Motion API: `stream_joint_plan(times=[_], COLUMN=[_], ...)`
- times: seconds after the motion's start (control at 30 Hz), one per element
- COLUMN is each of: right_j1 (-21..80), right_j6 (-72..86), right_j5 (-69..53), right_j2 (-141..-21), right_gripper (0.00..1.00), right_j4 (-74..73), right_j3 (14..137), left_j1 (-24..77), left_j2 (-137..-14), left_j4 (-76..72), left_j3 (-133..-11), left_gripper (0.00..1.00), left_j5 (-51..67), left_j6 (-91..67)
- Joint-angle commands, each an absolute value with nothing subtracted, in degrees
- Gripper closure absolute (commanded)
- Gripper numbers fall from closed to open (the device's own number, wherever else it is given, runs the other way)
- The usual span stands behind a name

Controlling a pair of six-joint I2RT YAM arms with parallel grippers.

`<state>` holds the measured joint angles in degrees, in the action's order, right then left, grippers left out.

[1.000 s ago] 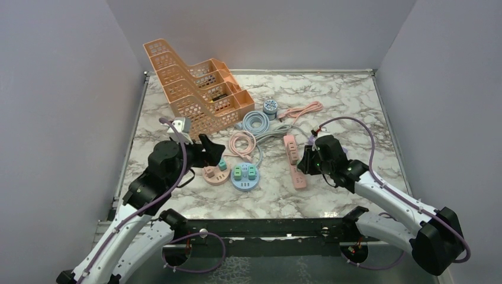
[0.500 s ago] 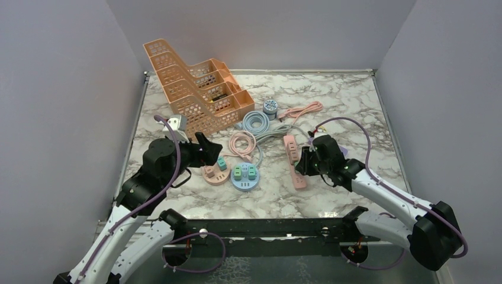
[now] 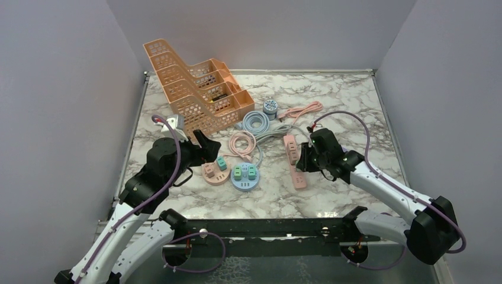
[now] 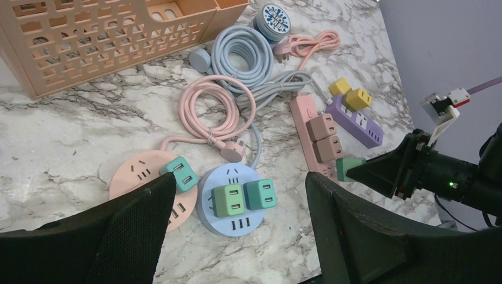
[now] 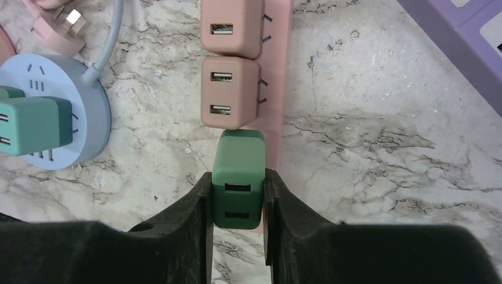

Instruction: Insert the plug

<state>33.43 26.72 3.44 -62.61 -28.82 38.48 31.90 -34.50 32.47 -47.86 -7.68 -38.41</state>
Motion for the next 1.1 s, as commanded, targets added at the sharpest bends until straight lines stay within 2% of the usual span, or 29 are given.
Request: stream_joint_plan(times=[0.0,0.6,1.07], right_j1=[33.49,33.49,33.48], right_j6=[26.60,27.25,26.82], right_j5=[4.39,2.72,4.88], right_j2=[-63.29,-69.85,-70.81], right_gripper=[0.99,0.99,0.99], right_j4=[-31.28,-30.62,-39.20], right_j3=[42.15,43.23,50.49], left_j1=[31.99,31.99,31.99], left_j2=[-34.62,-33.91,-35.17], left_j4=[30.12,28.60,27.82], left_j3=[-46.85,-43.42,-43.24], left_gripper=[0.17,0.17,0.17], left_j5=[-10.00,-10.77,-11.50], left_j6=[-40.19,-42.01,-39.92])
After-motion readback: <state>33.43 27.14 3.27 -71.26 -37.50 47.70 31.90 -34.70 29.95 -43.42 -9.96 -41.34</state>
